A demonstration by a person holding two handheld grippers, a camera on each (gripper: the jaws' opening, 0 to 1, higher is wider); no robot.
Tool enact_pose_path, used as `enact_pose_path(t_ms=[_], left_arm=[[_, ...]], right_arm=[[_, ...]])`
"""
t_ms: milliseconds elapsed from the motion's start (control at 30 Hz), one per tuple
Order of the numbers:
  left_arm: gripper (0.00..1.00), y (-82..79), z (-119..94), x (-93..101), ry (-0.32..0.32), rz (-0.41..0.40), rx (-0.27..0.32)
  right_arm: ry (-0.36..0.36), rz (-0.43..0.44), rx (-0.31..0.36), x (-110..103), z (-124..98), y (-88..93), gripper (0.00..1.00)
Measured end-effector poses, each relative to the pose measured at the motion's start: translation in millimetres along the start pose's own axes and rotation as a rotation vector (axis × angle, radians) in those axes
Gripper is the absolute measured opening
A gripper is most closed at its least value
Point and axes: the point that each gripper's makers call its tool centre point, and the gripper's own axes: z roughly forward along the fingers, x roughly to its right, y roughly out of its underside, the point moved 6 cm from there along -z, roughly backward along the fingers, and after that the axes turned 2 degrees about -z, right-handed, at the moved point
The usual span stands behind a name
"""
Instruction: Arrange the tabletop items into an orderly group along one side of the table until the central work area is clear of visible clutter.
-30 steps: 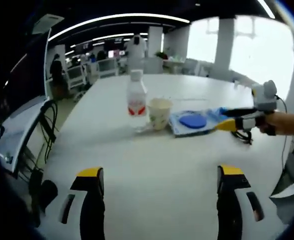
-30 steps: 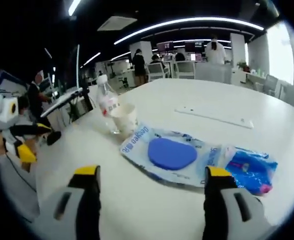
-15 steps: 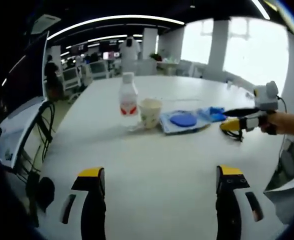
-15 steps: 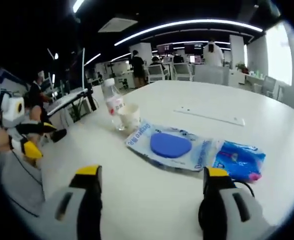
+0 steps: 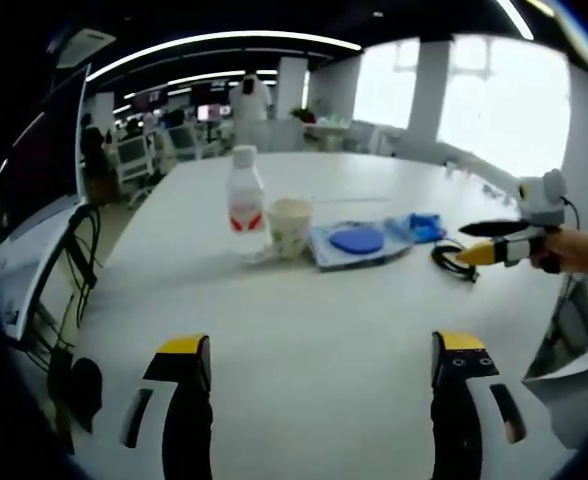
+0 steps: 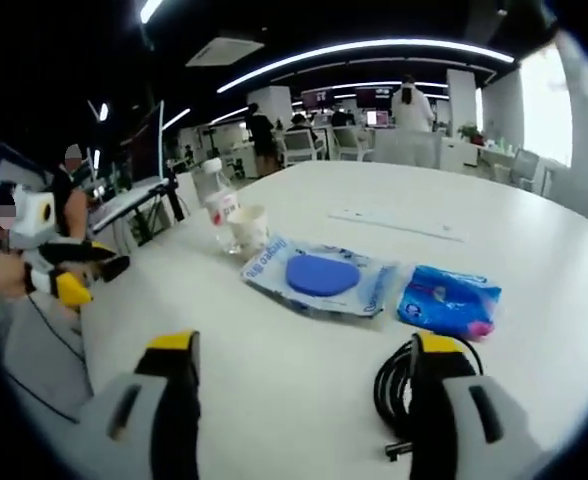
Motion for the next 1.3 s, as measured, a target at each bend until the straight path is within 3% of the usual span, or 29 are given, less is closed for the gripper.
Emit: enact_pose_path(t_ms=[367, 500, 833, 1300], left_arm=[[0.86, 4.1, -1, -0.5, 0.015, -0.005, 0.004], [0.86, 5.7, -4, -0.9, 0.039, -0.007, 0.009], [0.85, 9.0, -15, -9.4, 0.031, -0.006, 0.006], [0.86, 18.6, -23, -12.2, 0.039, -0.013, -0.004]], right_arm=[[0.095, 0.046, 0.005, 22, -48, 24.2, 0.88], [0.118, 0.063, 0.01, 27, -64, 32.4, 0.88], [0.154, 0.085, -0.011, 31, -95, 50.8, 0.87], [0.212, 0.171, -0.012, 32, -117, 77.1, 0.85]])
